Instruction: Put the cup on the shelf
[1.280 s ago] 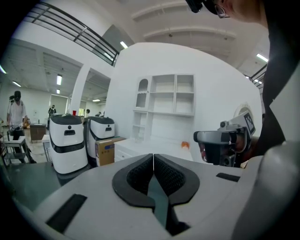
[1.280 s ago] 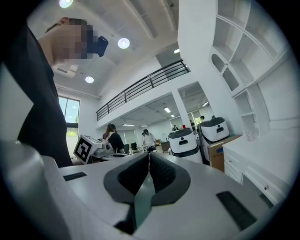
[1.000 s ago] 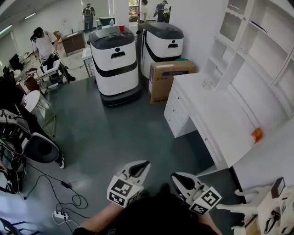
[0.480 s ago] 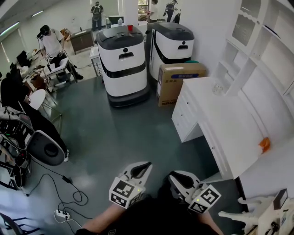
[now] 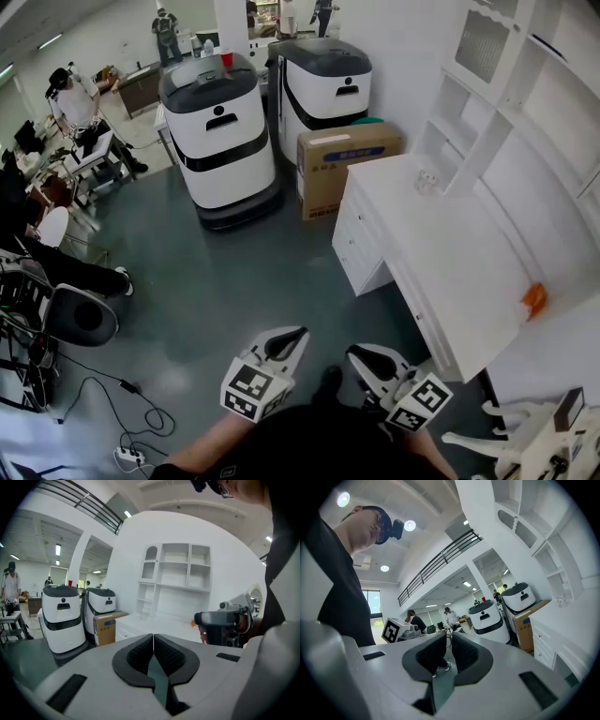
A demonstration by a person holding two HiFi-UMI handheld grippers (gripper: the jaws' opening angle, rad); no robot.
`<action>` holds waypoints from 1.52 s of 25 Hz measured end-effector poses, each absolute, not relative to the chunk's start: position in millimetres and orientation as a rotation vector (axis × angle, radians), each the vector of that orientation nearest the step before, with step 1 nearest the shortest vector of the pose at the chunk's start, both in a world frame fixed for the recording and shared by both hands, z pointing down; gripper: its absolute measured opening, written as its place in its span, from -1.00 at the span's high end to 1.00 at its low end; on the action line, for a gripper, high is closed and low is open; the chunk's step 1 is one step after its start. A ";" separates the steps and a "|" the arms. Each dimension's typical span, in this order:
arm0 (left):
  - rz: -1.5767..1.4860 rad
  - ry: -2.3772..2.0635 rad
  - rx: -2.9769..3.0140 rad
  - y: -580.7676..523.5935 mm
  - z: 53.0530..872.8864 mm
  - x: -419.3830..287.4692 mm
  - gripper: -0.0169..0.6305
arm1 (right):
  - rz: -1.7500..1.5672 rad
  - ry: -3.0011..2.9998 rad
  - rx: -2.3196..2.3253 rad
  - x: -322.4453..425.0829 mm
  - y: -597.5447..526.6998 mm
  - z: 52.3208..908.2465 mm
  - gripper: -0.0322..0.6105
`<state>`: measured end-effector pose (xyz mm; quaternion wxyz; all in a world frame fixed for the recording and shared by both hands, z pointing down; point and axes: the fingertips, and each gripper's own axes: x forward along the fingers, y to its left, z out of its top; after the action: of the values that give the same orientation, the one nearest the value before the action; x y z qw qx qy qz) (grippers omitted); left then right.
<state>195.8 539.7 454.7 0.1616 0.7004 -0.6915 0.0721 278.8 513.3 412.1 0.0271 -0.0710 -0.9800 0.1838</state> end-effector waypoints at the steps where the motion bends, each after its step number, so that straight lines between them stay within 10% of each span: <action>1: 0.208 -1.973 1.998 527.6 454.3 193.2 0.90 | 0.576 -3.027 -0.212 277.8 500.1 412.6 0.84; 22: 0.187 -1.876 2.051 341.7 464.2 149.3 0.90 | 0.640 -2.982 -0.114 238.0 328.4 431.8 0.84; 38: 0.238 -1.743 2.261 225.8 439.6 -44.7 0.90 | 0.603 -3.038 0.145 48.9 226.2 410.4 0.84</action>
<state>-44.7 225.8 439.6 0.1380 0.7818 -0.6025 0.0821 48.9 226.2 410.4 0.0204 0.0467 -0.9796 0.1944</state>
